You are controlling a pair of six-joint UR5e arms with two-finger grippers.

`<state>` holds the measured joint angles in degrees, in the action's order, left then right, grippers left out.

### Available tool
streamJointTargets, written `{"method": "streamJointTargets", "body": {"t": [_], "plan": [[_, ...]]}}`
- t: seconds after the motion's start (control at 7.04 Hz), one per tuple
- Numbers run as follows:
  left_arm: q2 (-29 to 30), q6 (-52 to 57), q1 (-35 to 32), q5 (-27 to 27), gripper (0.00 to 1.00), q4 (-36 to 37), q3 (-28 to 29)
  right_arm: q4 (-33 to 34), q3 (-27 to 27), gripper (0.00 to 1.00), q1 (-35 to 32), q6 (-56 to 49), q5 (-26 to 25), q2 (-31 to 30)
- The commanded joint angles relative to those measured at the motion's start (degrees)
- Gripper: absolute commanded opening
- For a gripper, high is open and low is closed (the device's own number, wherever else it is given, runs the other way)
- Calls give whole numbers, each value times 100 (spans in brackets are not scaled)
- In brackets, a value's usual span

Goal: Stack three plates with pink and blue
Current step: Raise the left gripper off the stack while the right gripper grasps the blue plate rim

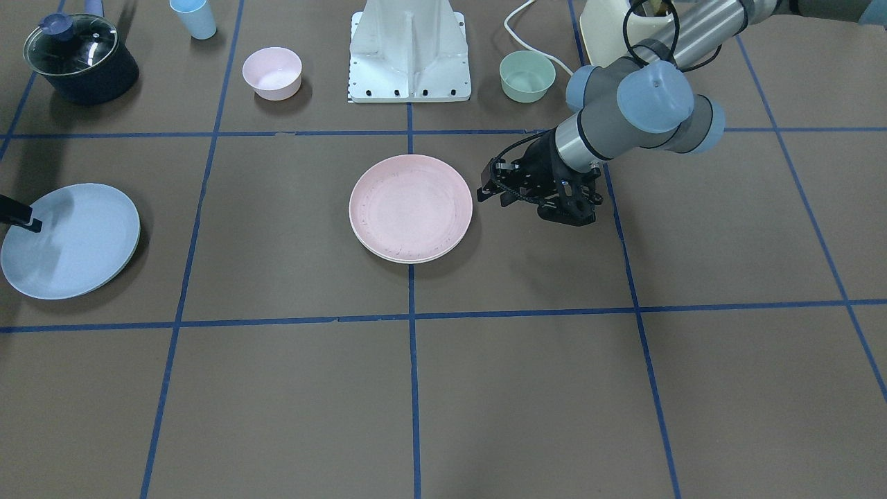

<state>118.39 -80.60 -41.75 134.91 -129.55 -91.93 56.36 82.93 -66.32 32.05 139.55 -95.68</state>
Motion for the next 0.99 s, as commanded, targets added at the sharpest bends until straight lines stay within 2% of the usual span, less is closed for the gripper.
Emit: {"method": "streamJointTargets", "body": {"t": [0.0,0.14,0.28,0.57,0.85], "plan": [[0,0,-9,0,54,0,0,7,-66,30,5,3,-6,5],[0,0,-9,0,54,0,0,7,-75,11,5,12,-6,5],[0,0,-17,0,54,0,-9,7,-67,0,5,12,2,5],[-114,0,-9,0,54,0,-131,-2,222,0,-4,47,37,14],[-123,0,-17,0,54,9,-167,7,905,0,-13,640,73,5]]}}
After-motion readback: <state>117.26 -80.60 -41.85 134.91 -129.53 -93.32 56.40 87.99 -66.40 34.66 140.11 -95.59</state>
